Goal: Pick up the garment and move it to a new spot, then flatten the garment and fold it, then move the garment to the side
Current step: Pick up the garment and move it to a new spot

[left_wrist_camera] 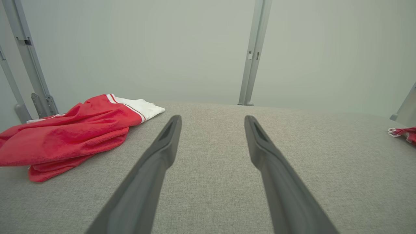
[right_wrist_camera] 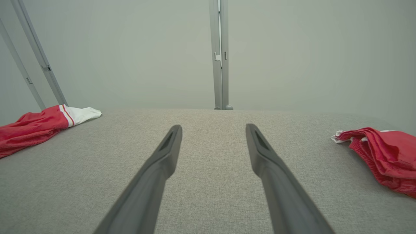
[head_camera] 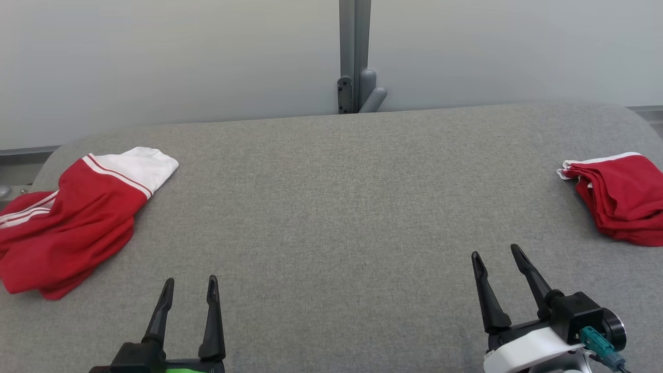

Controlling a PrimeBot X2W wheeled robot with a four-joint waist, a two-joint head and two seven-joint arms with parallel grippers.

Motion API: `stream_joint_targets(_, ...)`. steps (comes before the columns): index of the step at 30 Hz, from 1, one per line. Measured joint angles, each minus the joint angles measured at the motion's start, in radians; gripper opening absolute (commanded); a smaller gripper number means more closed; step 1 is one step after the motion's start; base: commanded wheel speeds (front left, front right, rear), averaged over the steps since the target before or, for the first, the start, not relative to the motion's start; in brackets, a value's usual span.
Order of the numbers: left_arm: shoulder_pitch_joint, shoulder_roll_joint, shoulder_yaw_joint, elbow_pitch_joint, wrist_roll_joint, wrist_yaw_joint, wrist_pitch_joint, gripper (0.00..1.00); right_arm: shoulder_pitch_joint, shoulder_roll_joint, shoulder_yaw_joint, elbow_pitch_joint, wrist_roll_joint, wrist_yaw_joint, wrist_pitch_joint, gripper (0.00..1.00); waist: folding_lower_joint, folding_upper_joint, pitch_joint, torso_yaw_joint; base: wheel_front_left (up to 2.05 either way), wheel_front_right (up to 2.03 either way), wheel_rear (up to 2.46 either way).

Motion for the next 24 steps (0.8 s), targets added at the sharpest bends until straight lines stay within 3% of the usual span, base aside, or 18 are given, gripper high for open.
stream_joint_targets(24, 0.009, 0.000, -0.021, 0.007, -0.002, 0.012, 0.000, 1.00, 0.011, 0.007, -0.011, 0.012, 0.008, 0.000, 0.000, 1.00, 0.0000, 0.0000, 0.009, -0.005, 0.00, 0.00, 0.00)
